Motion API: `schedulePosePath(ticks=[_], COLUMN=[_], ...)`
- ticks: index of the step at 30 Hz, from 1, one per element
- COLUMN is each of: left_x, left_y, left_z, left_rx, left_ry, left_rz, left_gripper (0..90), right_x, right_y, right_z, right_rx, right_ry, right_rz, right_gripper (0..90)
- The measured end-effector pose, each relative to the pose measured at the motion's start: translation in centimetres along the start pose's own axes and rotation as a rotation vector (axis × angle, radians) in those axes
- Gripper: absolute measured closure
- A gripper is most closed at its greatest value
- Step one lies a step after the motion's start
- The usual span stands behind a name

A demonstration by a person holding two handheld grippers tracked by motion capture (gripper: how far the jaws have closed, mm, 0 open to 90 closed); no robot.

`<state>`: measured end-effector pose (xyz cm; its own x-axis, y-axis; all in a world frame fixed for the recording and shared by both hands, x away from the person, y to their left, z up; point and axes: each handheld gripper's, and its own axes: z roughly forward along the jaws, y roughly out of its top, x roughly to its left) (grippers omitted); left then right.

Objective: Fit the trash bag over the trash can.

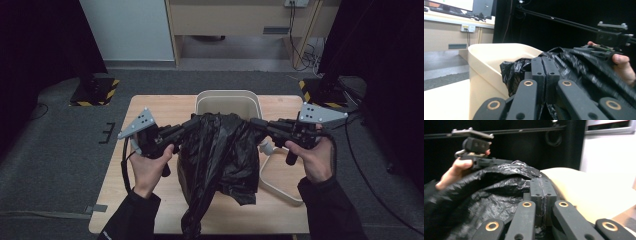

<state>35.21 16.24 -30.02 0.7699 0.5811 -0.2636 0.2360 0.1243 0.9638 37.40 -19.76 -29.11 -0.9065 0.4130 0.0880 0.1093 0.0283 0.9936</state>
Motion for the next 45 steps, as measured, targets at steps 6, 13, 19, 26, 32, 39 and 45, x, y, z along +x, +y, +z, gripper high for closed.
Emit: schedulePosePath(ticks=[6,13,19,26,32,39,45], left_x=[1.6,1.6,0.5,-0.8,-1.5,-1.7,-1.2], left_y=[0.3,-1.5,-3.0,-3.0,-2.2,-1.5,-1.3], left_z=[1.2,-0.9,-2.4,-1.5,-1.8,-0.9,-0.7], left_rx=[0.008,-0.056,-0.066,-0.054,-0.043,-0.039,-0.035], left_ry=[0.063,0.09,0.037,0.033,0.053,0.053,0.066], left_rz=[0.001,0.033,0.056,0.092,0.106,0.093,0.09], left_gripper=[81.5,39.4,33.4,60.4,85.2,88.8,88.7], right_x=[-1.6,-1.7,-1.5,-1.1,0.1,2.8,3.1], right_y=[-0.1,-0.9,-1.1,-1.1,0.1,-0.1,-1.4], right_z=[0.8,0.7,0.5,0.2,-1.0,1.2,2.8], right_rx=[0.024,0.049,0.066,0.035,-0.082,-0.051,0.032], right_ry=[-0.112,-0.137,-0.179,-0.175,-0.092,0.088,0.075], right_rz=[-0.024,-0.045,-0.071,-0.078,-0.067,-0.076,-0.104], right_gripper=[88.5,83.2,82.2,65.8,52.5,39.8,73.2])
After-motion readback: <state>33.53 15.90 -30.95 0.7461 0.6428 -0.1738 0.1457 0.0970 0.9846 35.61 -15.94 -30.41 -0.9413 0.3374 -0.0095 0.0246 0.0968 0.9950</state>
